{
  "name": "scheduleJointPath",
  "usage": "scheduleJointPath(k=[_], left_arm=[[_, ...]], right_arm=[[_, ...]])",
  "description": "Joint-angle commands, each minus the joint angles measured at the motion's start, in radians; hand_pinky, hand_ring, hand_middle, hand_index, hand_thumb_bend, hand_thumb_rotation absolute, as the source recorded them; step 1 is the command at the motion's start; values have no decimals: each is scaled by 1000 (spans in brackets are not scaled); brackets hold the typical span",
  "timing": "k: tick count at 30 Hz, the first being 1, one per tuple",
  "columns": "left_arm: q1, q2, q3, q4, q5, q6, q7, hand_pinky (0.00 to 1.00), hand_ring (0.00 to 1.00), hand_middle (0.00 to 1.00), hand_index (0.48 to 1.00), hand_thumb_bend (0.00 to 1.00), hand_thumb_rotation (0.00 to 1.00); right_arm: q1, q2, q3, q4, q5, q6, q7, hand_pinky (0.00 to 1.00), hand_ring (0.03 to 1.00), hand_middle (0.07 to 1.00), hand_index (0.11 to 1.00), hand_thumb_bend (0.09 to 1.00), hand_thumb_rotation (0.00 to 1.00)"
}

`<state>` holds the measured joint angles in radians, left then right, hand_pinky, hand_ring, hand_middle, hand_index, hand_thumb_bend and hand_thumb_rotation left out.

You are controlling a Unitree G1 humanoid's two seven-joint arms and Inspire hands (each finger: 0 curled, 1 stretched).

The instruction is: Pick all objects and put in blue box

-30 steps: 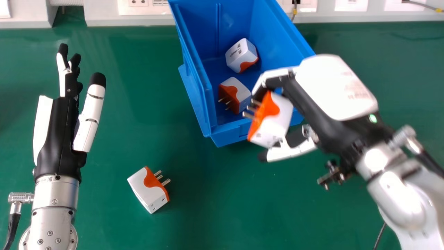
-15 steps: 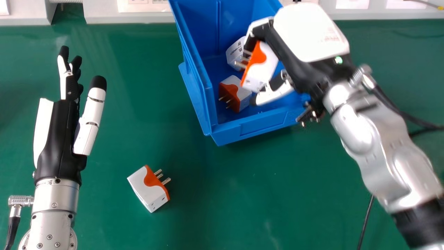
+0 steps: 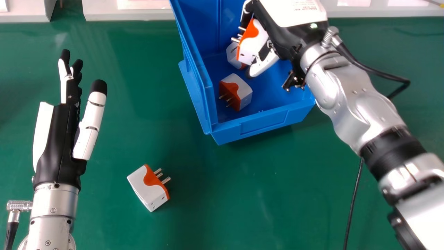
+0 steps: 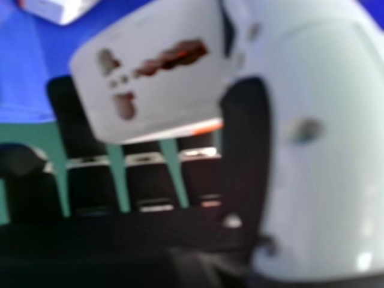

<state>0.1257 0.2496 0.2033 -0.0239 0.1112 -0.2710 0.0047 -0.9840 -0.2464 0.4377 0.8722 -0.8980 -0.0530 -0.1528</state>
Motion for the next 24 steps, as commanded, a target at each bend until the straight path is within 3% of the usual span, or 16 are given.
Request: scheduleJointPath(k=[1, 9, 15, 16, 18, 19, 20, 21, 22, 24], left_arm=[[7, -6, -2, -36, 0, -10, 6, 996, 1000, 1000, 1000, 413, 1000], [26, -17, -7, -53, 14, -15, 17, 996, 1000, 1000, 1000, 416, 1000], [38, -24, -12, -56, 26, -23, 28, 997, 1000, 1000, 1000, 410, 1000], [40, -24, -13, -56, 27, -24, 30, 996, 1000, 1000, 1000, 407, 1000], [39, -23, -13, -50, 28, -27, 33, 996, 1000, 1000, 1000, 407, 1000], [39, -23, -13, -45, 28, -29, 33, 994, 1000, 1000, 1000, 406, 1000], [38, -23, -13, -38, 29, -33, 34, 994, 1000, 1000, 1000, 406, 1000], [37, -24, -14, -34, 31, -35, 35, 992, 1000, 1000, 1000, 406, 1000], [37, -24, -14, -32, 32, -36, 35, 992, 1000, 1000, 1000, 406, 1000], [39, -23, -14, -28, 33, -41, 36, 990, 1000, 1000, 1000, 405, 1000]], right_arm=[[-88, 10, 10, 66, 7, -4, -60, 38, 76, 149, 469, 491, 142], [-126, 50, 33, 210, 45, -15, -158, 41, 83, 146, 469, 492, 146], [-115, 43, 78, 235, 25, 12, -128, 70, 116, 187, 469, 493, 146], [-113, 40, 86, 234, 23, 14, -122, 163, 224, 278, 474, 494, 150], [-110, 21, 107, 230, 15, 5, -102, 163, 224, 278, 474, 494, 150], [-107, 12, 118, 227, 9, 2, -92, 279, 354, 391, 545, 500, 213], [-103, 3, 131, 221, 1, 2, -92, 279, 354, 391, 545, 500, 213], [-99, -3, 143, 215, -6, 5, -96, 514, 587, 610, 709, 510, 388], [-97, -7, 149, 211, -10, 8, -99, 514, 587, 610, 709, 510, 388], [-94, -10, 167, 209, -23, 19, -114, 676, 736, 751, 814, 523, 527]])
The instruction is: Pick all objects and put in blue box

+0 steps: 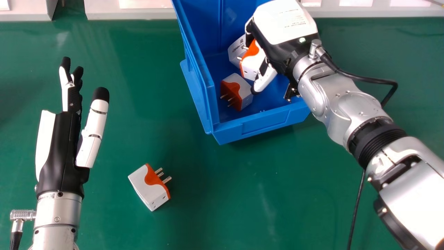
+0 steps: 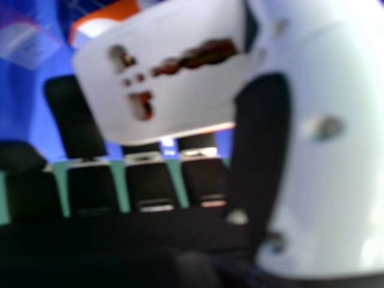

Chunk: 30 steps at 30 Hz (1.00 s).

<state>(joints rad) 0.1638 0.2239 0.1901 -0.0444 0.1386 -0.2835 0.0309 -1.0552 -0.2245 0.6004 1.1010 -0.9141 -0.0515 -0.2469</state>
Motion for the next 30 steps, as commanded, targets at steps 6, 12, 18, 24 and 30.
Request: scheduleJointPath(k=[6, 12, 18, 24, 30], left_arm=[[3, 3, -1, 7, 13, -41, 11, 986, 1000, 1000, 1000, 406, 1000], [-4, 3, -2, 22, 14, -48, 10, 986, 1000, 1000, 1000, 414, 1000], [-9, 4, -3, 31, 19, -52, 11, 987, 1000, 1000, 1000, 425, 1000], [-17, 4, -3, 50, 18, -61, 11, 986, 1000, 1000, 1000, 417, 1000], [-35, 6, -4, 81, 16, -73, 11, 986, 1000, 1000, 1000, 416, 1000]], right_arm=[[-9, -31, 5, -26, 7, 30, -39, 945, 956, 959, 969, 566, 780], [9, -29, 4, -28, 14, 37, -68, 989, 991, 992, 994, 573, 820], [23, -31, -2, -39, 24, 56, -75, 999, 999, 999, 1000, 567, 828], [71, -50, -31, -124, 42, 61, -91, 1000, 1000, 1000, 1000, 553, 825], [182, -88, -72, -316, 56, 67, -112, 1000, 1000, 1000, 1000, 533, 784]])
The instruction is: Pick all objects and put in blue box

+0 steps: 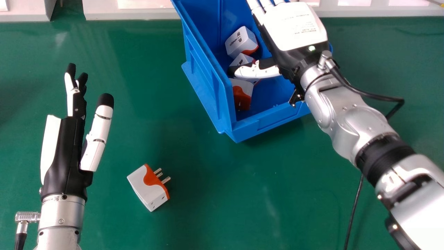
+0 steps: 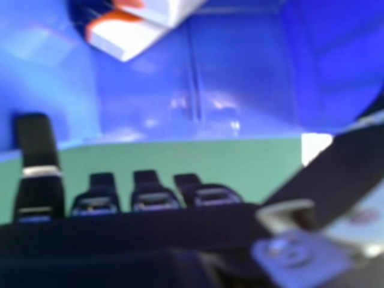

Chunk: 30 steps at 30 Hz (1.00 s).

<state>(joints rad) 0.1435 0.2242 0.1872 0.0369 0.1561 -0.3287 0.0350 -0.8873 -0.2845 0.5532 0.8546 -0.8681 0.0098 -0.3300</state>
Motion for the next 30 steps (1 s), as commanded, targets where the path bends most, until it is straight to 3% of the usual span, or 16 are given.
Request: scheduleJointPath(k=[1, 9, 16, 19, 23, 27, 30], left_arm=[[-18, 6, -2, 6, -2, -30, 8, 987, 1000, 1000, 1000, 417, 1000], [-28, 4, -7, 15, -10, -42, 6, 989, 1000, 1000, 1000, 422, 1000], [-41, 5, -7, 25, -14, -48, 2, 989, 1000, 1000, 1000, 426, 1000], [-51, 7, -5, 40, -16, -51, 1, 989, 1000, 1000, 1000, 430, 1000], [-56, 8, -4, 41, -12, -54, 4, 989, 1000, 1000, 1000, 437, 1000], [-71, 11, -1, 64, -13, -67, 6, 990, 1000, 1000, 1000, 437, 1000], [-72, 10, 3, 60, -16, -68, 8, 991, 1000, 1000, 1000, 430, 1000]], right_arm=[[30, -33, -31, -99, 9, 9, -28, 1000, 1000, 1000, 1000, 522, 752], [225, -114, -90, -448, -32, 66, -15, 1000, 1000, 1000, 1000, 460, 602], [437, -172, -159, -791, -61, 87, 4, 1000, 1000, 1000, 1000, 410, 600], [533, -180, -193, -903, -65, 67, -17, 1000, 1000, 1000, 1000, 387, 609], [634, -189, -238, -1009, -59, 28, -30, 1000, 1000, 1000, 1000, 351, 603], [752, -189, -269, -1113, -66, -22, -48, 1000, 1000, 1000, 1000, 342, 577], [835, -187, -276, -1171, -69, -63, -55, 1000, 1000, 1000, 1000, 339, 561]])
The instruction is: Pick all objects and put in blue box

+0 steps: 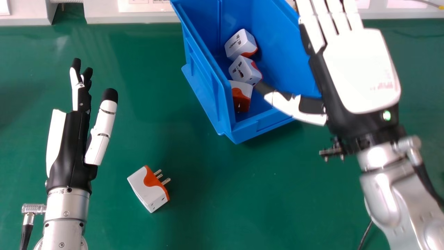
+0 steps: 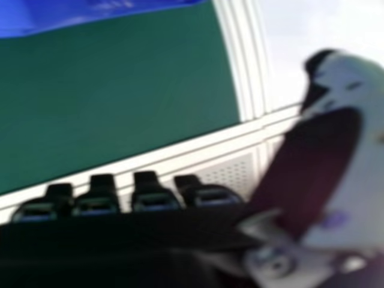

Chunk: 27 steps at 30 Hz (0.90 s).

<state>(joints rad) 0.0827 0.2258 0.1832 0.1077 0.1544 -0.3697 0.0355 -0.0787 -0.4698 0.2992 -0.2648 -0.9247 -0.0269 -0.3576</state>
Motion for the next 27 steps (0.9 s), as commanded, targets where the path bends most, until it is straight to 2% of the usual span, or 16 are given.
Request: scheduleJointPath(k=[1, 4, 8, 12, 16, 18, 22, 27], left_arm=[[-9, 8, 10, -14, -16, -28, 8, 991, 1000, 1000, 1000, 426, 1000], [-12, 8, 16, -8, -18, -33, 14, 991, 1000, 1000, 1000, 420, 1000], [-12, 8, 27, 4, -27, -36, 22, 991, 1000, 1000, 1000, 414, 1000], [-11, 5, 32, 9, -28, -39, 29, 990, 1000, 1000, 1000, 405, 1000], [-6, -1, 33, -3, -26, -33, 36, 990, 1000, 1000, 1000, 400, 1000], [-8, 0, 33, 3, -28, -37, 39, 989, 1000, 1000, 1000, 399, 1000], [-8, 1, 33, 11, -26, -43, 43, 989, 1000, 1000, 1000, 400, 1000], [-1, 1, 32, -7, -24, -28, 43, 989, 1000, 1000, 1000, 404, 1000]], right_arm=[[56, -2, -23, -69, -10, -45, -31, 1000, 1000, 1000, 1000, 339, 558], [111, -2, -20, -87, -7, -102, -38, 1000, 1000, 1000, 1000, 345, 555], [173, -7, -6, -88, 11, -200, -35, 1000, 1000, 1000, 1000, 350, 554], [222, -8, 2, -98, 30, -287, -17, 1000, 1000, 1000, 1000, 355, 555], [260, -7, 15, -95, 45, -374, -9, 1000, 1000, 1000, 1000, 359, 566], [273, -2, 23, -93, 34, -403, -7, 1000, 1000, 1000, 1000, 361, 569], [285, 4, 36, -106, -3, -426, 22, 1000, 1000, 1000, 1000, 366, 586], [288, 21, 61, -124, -24, -437, 71, 1000, 1000, 1000, 1000, 366, 614]])
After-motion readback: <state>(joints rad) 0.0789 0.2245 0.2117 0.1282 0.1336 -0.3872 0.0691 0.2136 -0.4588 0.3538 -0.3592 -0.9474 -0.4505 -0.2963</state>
